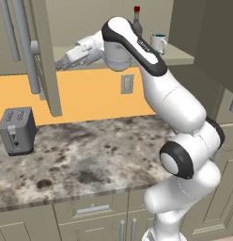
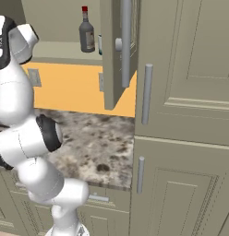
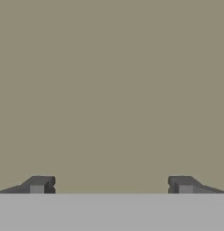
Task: Open the cabinet directly in front. Then move the liquor and the mug to the dining counter with the jar on it.
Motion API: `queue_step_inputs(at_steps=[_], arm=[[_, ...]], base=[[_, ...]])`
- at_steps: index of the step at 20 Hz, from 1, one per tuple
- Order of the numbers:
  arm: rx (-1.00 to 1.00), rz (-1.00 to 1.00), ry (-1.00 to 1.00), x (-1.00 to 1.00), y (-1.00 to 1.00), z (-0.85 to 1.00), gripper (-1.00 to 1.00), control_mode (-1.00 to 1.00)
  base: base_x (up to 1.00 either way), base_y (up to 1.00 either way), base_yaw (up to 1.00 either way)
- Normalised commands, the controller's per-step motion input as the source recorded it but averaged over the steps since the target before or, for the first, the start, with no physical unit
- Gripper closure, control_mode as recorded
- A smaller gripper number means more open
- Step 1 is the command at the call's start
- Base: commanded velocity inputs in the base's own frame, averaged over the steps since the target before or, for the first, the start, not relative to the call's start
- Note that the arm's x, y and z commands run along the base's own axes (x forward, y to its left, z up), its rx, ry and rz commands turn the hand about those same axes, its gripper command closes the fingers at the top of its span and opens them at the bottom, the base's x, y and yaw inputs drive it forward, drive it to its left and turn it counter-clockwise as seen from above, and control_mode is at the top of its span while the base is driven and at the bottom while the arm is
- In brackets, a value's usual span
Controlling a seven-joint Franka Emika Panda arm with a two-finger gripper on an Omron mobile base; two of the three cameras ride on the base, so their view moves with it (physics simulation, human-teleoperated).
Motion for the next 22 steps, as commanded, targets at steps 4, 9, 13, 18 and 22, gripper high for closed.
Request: queue_step_inputs(at_steps=[4, 9, 13, 18, 22], arm=[[-0.13, -0.10, -0.02, -0.46, -0.90, 0.11, -1.00, -1.00], [-0.19, -0.18, -0.02, -0.47, -1.00, 0.00, -1.00, -1.00], [-0.24, -0.29, -0.18, -0.68, -0.98, -0.44, -1.00, -1.00], [-0.16, -0.19, -0.06, -0.34, -0.51, -0.71, -1.00, -1.00], [0.00, -0.04, 0.00, 0.00, -0.01, 0.00, -1.00, -1.00]], base=[[0.00, 0.00, 0.00], [0.00, 0.00, 0.00], [0.00, 0.00, 0.00], [0.00, 0.00, 0.00], [0.00, 0.00, 0.00]])
